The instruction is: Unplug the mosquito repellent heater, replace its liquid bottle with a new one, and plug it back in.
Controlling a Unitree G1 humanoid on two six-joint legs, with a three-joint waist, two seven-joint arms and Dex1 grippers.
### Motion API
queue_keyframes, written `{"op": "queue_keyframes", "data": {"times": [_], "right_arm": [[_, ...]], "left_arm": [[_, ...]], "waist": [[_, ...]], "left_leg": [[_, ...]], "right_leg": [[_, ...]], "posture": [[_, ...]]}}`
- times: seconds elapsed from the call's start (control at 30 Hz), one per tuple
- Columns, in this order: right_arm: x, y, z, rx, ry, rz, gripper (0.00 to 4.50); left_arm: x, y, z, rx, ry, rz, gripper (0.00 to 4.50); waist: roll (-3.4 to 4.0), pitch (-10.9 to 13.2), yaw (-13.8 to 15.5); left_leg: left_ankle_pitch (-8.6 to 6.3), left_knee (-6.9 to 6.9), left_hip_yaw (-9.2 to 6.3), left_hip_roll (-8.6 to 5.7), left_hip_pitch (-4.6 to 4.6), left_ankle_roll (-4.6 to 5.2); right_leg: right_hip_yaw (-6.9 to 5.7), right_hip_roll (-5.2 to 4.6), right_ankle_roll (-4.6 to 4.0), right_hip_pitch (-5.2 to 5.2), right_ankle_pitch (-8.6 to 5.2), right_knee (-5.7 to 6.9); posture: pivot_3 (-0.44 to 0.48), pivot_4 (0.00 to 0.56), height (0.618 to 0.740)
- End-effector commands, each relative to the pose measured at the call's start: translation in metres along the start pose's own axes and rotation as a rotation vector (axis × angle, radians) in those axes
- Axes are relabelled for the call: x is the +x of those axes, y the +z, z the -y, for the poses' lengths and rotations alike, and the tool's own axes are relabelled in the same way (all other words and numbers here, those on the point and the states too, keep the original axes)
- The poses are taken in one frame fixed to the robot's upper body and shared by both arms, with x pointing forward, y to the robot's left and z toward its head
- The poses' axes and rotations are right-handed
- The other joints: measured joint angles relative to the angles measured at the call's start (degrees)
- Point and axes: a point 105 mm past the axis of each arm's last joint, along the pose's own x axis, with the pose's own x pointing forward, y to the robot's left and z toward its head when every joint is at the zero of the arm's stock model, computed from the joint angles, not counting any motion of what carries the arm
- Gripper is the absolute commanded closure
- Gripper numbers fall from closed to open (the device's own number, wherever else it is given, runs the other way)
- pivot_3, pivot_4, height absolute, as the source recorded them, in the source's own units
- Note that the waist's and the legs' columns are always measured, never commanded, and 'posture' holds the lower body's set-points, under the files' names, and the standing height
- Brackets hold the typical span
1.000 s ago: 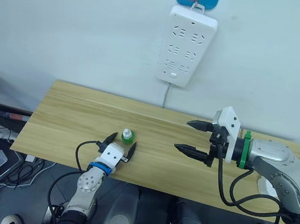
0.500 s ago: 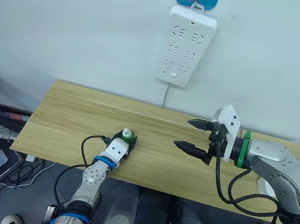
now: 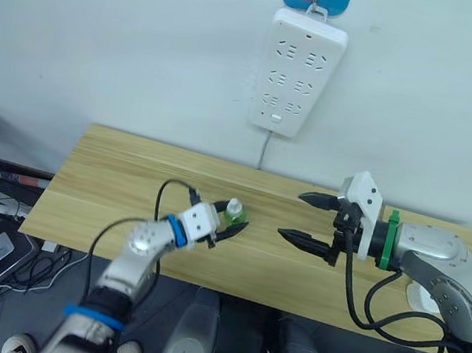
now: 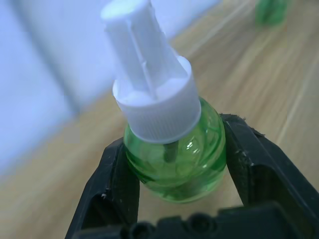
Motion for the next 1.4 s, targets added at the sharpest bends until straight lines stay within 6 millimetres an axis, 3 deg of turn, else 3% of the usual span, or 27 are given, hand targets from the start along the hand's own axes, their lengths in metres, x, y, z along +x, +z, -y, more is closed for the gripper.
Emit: {"op": "queue_keyframes", "data": {"times": [0.03, 0.3, 0.53, 0.63, 0.9, 1.13, 1.27, 1.4], "right_arm": [[0.001, 0.012, -0.015, -0.075, 0.058, 0.039, 0.0], [0.022, 0.027, -0.013, -0.118, -0.018, 0.133, 0.0], [0.036, 0.021, -0.013, -0.113, -0.089, 0.154, 0.0], [0.039, 0.018, -0.014, -0.083, -0.099, 0.164, 0.54], [0.036, 0.015, -0.011, -0.072, -0.111, 0.172, 3.34], [0.035, 0.023, -0.016, -0.063, -0.041, 0.21, 3.39], [0.038, 0.035, -0.038, -0.125, 0.202, 0.246, 3.39], [0.037, 0.029, -0.05, -0.208, 0.467, 0.2, 3.39]], "left_arm": [[0.004, 0.022, 0.011, 0.035, -0.246, 0.019, 2.26], [0.029, 0.048, 0.003, 0.142, -0.438, 0.071, 2.26], [0.036, 0.056, -0.002, 0.18, -0.474, 0.1, 2.26], [0.039, 0.059, -0.002, 0.182, -0.474, 0.111, 2.26], [0.04, 0.059, 0.0, 0.179, -0.473, 0.123, 2.26], [0.036, 0.058, 0.007, 0.162, -0.487, 0.131, 2.26], [0.029, 0.062, 0.025, 0.196, -0.59, 0.146, 2.26], [0.016, 0.061, 0.044, 0.236, -0.74, 0.129, 2.26]], "waist": [[0.04, -0.03, -0.2], [0.0, -0.13, -0.78], [-0.05, -0.23, -1.69], [-0.06, -0.27, -2.12], [-0.1, -0.31, -3.7], [-0.1, -0.32, -4.3], [-0.1, -0.32, -4.63], [-0.1, -0.32, -4.89]], "left_leg": [[0.0, 0.01, 0.02, 0.0, 0.0, 0.0], [0.07, 0.04, 0.08, 0.01, -0.06, -0.12], [0.14, 0.08, 0.07, -0.04, -0.08, -0.25], [0.16, 0.09, 0.06, -0.03, -0.08, -0.28], [0.23, 0.15, 0.04, -0.03, -0.07, -0.38], [0.24, 0.15, 0.02, -0.01, -0.05, -0.38], [0.24, 0.19, 0.02, -0.01, -0.03, -0.38], [0.21, 0.31, 0.02, -0.02, 0.08, -0.33]], "right_leg": [[0.02, 0.0, 0.0, 0.0, 0.0, -0.01], [0.03, 0.0, -0.09, -0.09, 0.05, -0.02], [0.02, -0.05, -0.11, -0.04, 0.07, -0.05], [-0.01, -0.05, -0.11, -0.05, 0.07, 0.0], [0.0, -0.05, -0.13, -0.03, 0.1, 0.08], [-0.02, -0.04, -0.16, -0.04, 0.12, 0.18], [-0.02, -0.04, -0.17, -0.04, 0.13, 0.27], [-0.02, -0.04, -0.17, -0.05, 0.12, 0.64]], "posture": [[0.314, 0.293, 0.74], [0.246, 0.247, 0.74], [0.224, 0.234, 0.74], [0.221, 0.228, 0.74], [0.228, 0.231, 0.74], [0.251, 0.24, 0.74], [0.261, 0.247, 0.74], [0.292, 0.262, 0.74]]}}
